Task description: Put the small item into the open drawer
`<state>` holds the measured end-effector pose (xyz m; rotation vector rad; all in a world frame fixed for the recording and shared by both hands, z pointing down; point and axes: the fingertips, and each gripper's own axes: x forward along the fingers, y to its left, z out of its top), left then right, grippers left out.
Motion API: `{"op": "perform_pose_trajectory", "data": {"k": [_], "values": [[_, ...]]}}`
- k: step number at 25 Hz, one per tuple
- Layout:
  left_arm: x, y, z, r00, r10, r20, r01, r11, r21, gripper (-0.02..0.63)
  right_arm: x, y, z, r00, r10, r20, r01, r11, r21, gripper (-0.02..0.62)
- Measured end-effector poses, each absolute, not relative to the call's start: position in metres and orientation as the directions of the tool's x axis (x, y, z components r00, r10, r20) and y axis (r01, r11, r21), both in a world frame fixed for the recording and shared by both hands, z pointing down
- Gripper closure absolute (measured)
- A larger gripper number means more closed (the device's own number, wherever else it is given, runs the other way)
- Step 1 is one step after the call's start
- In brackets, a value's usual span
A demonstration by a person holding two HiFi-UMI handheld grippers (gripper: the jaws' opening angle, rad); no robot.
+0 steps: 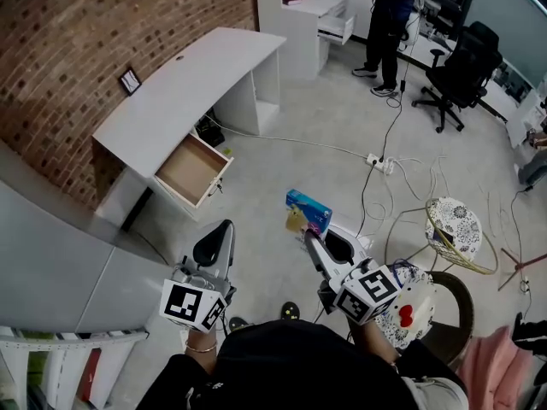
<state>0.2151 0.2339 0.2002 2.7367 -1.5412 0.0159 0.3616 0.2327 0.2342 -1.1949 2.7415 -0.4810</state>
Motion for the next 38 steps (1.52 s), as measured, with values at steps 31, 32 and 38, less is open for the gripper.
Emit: {"op": "perform_pose_trajectory", "data": {"k": [31, 32, 38], "values": [[0.206, 0.153, 0.206, 0.495, -0.868, -0.043, -0.868, -0.496, 0.021, 0.615, 0.372, 0.149, 0.232, -0.663, -0.746, 0.067, -0.733, 0.628, -0.261, 0.499], [0.203, 0.147, 0.208, 0.493, -0.869, -0.041, -0.869, -0.494, 0.025, 0.615, 0.37, 0.142, 0.233, -0.664, -0.745, 0.073, -0.734, 0.629, -0.257, 0.499], [0.177, 0.112, 0.224, 0.457, -0.889, -0.009, -0.888, -0.457, 0.045, 0.615, 0.353, 0.099, 0.244, -0.672, -0.733, 0.109, -0.73, 0.63, -0.265, 0.499]]}}
